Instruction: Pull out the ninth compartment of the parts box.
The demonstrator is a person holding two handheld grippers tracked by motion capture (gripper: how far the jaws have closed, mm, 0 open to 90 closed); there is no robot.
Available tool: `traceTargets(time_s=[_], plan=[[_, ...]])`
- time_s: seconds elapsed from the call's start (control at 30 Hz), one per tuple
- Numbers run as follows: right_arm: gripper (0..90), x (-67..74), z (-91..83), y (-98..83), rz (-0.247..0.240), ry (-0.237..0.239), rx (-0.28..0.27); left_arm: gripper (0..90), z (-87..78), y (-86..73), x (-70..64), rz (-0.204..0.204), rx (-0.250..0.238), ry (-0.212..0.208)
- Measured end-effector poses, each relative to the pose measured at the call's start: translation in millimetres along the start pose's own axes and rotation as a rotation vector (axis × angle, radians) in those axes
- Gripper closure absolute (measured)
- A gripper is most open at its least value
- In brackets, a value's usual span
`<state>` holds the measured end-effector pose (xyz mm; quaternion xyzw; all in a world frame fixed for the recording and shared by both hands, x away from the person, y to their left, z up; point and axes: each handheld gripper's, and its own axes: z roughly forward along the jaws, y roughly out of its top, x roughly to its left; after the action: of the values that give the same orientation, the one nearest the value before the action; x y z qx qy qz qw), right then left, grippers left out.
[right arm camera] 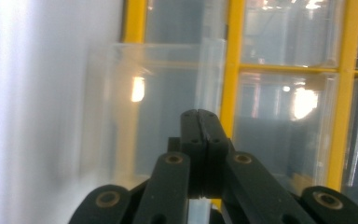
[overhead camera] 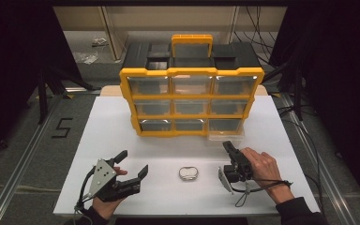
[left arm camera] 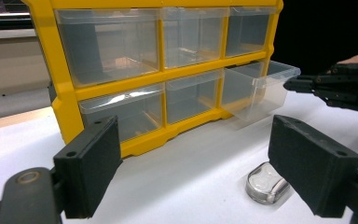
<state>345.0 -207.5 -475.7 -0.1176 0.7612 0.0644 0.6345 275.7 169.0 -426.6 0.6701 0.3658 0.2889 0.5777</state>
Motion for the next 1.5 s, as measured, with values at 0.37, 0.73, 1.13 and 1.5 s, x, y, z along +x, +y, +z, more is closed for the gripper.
traceTargets(time_s=[0.37, 0.73, 1.13, 1.5], plan=[[71.8, -7.0, 0.9, -3.1, 0.026, -0.040, 0.008, 16.4, 1.6, -0.4, -0.3, 0.002, 0.005, -0.004], [66.0, -11.3, 14.3, -7.0, 0.066, 0.027, 0.050, 16.4, 0.9, -0.5, -0.3, 0.002, 0.004, -0.002], [77.3, -14.0, 12.9, -6.0, 0.043, 0.029, 0.051, 16.4, -0.1, -0.5, -0.2, 0.001, 0.004, 0.000], [77.4, -12.2, -0.3, -4.3, 0.029, 0.031, 0.033, 16.4, 0.1, -0.1, -0.3, 0.002, 0.003, -0.002]])
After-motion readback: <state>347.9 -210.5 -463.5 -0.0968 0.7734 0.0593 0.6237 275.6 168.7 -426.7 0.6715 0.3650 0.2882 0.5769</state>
